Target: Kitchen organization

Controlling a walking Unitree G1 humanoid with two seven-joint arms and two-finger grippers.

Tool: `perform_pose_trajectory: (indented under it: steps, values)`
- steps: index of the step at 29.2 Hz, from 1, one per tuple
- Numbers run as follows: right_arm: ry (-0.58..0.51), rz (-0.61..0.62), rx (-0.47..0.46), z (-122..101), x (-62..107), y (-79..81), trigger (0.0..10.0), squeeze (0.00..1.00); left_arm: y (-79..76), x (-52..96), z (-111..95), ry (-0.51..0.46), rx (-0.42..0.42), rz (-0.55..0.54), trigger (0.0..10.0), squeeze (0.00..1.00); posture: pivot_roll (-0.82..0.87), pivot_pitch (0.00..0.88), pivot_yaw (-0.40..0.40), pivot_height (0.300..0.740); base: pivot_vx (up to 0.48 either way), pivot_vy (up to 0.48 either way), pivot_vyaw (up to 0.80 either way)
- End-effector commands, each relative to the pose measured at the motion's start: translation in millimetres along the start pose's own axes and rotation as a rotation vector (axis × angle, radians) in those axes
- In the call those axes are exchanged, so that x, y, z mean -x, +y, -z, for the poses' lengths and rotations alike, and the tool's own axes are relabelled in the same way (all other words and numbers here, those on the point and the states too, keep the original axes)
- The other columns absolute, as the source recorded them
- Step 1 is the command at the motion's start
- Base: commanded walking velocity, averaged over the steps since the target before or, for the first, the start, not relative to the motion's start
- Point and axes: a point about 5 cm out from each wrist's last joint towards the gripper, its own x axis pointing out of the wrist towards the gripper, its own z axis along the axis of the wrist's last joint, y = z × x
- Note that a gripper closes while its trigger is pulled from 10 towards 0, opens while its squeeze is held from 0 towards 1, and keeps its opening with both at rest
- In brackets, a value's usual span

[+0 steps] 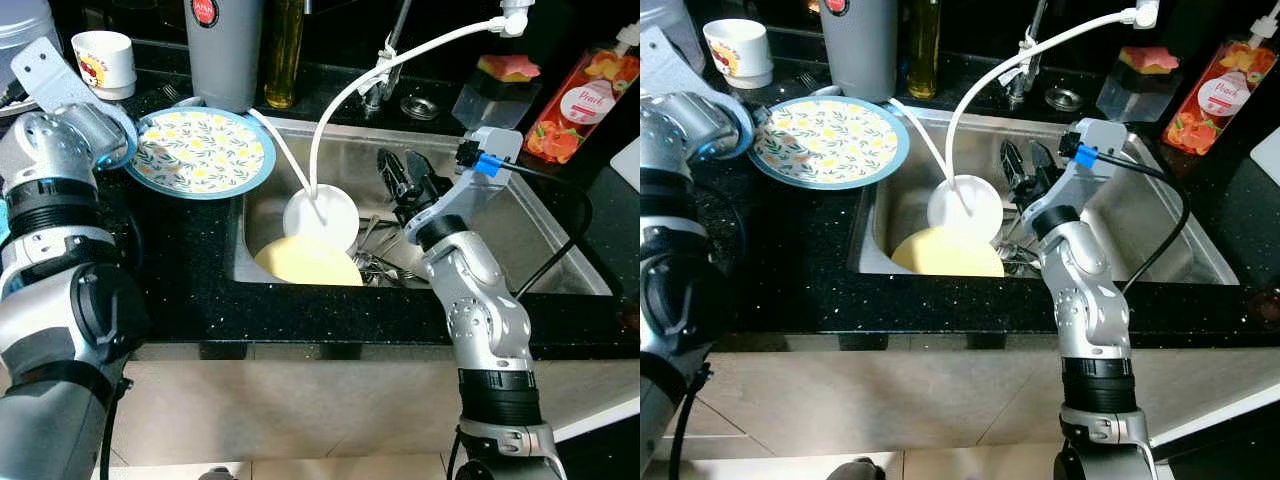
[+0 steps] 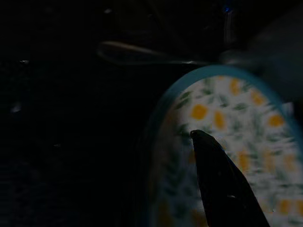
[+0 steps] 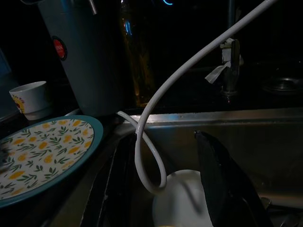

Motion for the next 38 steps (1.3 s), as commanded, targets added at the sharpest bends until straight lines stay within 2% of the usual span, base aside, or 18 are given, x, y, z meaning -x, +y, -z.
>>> perform_pose_trajectory:
  steps: [1, 4, 8, 10, 11, 13, 15, 18, 20, 24, 27, 29, 32, 35, 38]
  values:
    - [-0.001, 0.018, -0.006, -0.2, 3.1, -4.8, 10.0, 0.00, 0.7, 1.3, -2.6, -0.020, -0.044, -0.007, 10.0, 0.00, 0.30, 0.064, -0.103, 0.740, 0.000, 0.000, 0.00]
    - [-0.003, 0.021, -0.006, -0.1, 3.8, -4.7, 10.0, 0.00, -12.8, 6.2, -2.7, -0.064, -0.136, 0.052, 10.0, 0.00, 0.30, 0.062, -0.092, 0.740, 0.000, 0.000, 0.00]
    - [-0.009, 0.027, -0.007, 0.2, 4.3, -4.0, 10.0, 0.00, -25.0, 11.8, -5.5, -0.117, -0.186, 0.112, 10.0, 0.00, 0.30, 0.054, -0.070, 0.740, 0.000, 0.000, 0.00]
    - [-0.017, 0.036, -0.013, 0.6, 5.9, -2.8, 10.0, 0.00, -40.9, 23.2, -11.9, -0.207, -0.261, 0.177, 10.0, 0.00, 0.29, 0.052, -0.061, 0.740, 0.000, 0.000, 0.00]
    - [-0.017, 0.036, -0.013, 0.6, 5.9, -2.8, 10.0, 0.00, -40.9, 23.2, -11.9, -0.207, -0.261, 0.177, 10.0, 0.00, 0.29, 0.052, -0.061, 0.740, 0.000, 0.000, 0.00]
    - [-0.018, 0.041, -0.016, 1.3, 8.4, -1.9, 10.0, 0.00, -47.8, 33.3, -10.2, -0.239, -0.307, 0.209, 10.0, 0.00, 0.29, 0.051, -0.056, 0.740, 0.000, 0.000, 0.00]
    - [-0.018, 0.042, -0.016, 1.6, 9.4, -2.0, 10.0, 0.00, -48.4, 37.1, -5.6, -0.230, -0.323, 0.218, 10.0, 0.00, 0.29, 0.051, -0.056, 0.740, 0.000, 0.000, 0.00]
    - [-0.018, 0.048, -0.016, 1.4, 10.8, -3.4, 10.0, 0.00, -50.1, 47.3, 17.8, -0.185, -0.375, 0.274, 10.0, 0.00, 0.29, 0.049, -0.056, 0.740, 0.000, 0.000, 0.00]
    - [-0.018, 0.048, -0.016, 1.4, 10.8, -3.4, 10.0, 0.00, -50.1, 47.3, 17.8, -0.185, -0.375, 0.274, 10.0, 0.00, 0.29, 0.049, -0.056, 0.740, 0.000, 0.000, 0.00]
    - [-0.024, 0.051, -0.017, 1.5, 11.1, -2.3, 10.0, 0.00, -47.9, 45.9, 37.8, -0.135, -0.398, 0.281, 10.0, 0.00, 0.29, 0.040, -0.041, 0.740, 0.000, 0.000, 0.00]
    - [-0.026, 0.052, -0.018, 1.7, 11.3, -1.7, 10.0, 0.00, -47.9, 45.6, 39.7, -0.140, -0.405, 0.283, 10.0, 0.00, 0.29, 0.036, -0.034, 0.740, 0.000, 0.000, 0.00]
    - [-0.032, 0.063, -0.022, 2.6, 13.4, -1.0, 10.0, 0.00, -45.8, 46.4, 36.9, -0.212, -0.465, 0.266, 10.0, 0.00, 0.30, 0.024, -0.018, 0.740, 0.000, 0.000, 0.00]
    - [-0.035, 0.075, -0.028, 4.4, 15.8, -1.1, 10.0, 0.00, -40.2, 47.8, 35.0, -0.248, -0.495, 0.240, 10.0, 0.00, 0.31, 0.018, -0.014, 0.740, 0.000, 0.000, 0.00]
    - [-0.030, 0.079, -0.035, 9.0, 16.6, 0.3, 10.0, 0.00, -30.0, 46.5, 38.3, -0.215, -0.474, 0.206, 10.0, 0.00, 0.31, 0.013, -0.014, 0.740, 0.000, 0.000, 0.00]
    - [-0.030, 0.075, -0.037, 9.6, 15.7, 1.6, 10.0, 0.00, -29.4, 47.7, 40.9, -0.203, -0.463, 0.207, 10.0, 0.00, 0.31, 0.013, -0.020, 0.740, 0.000, 0.000, 0.00]
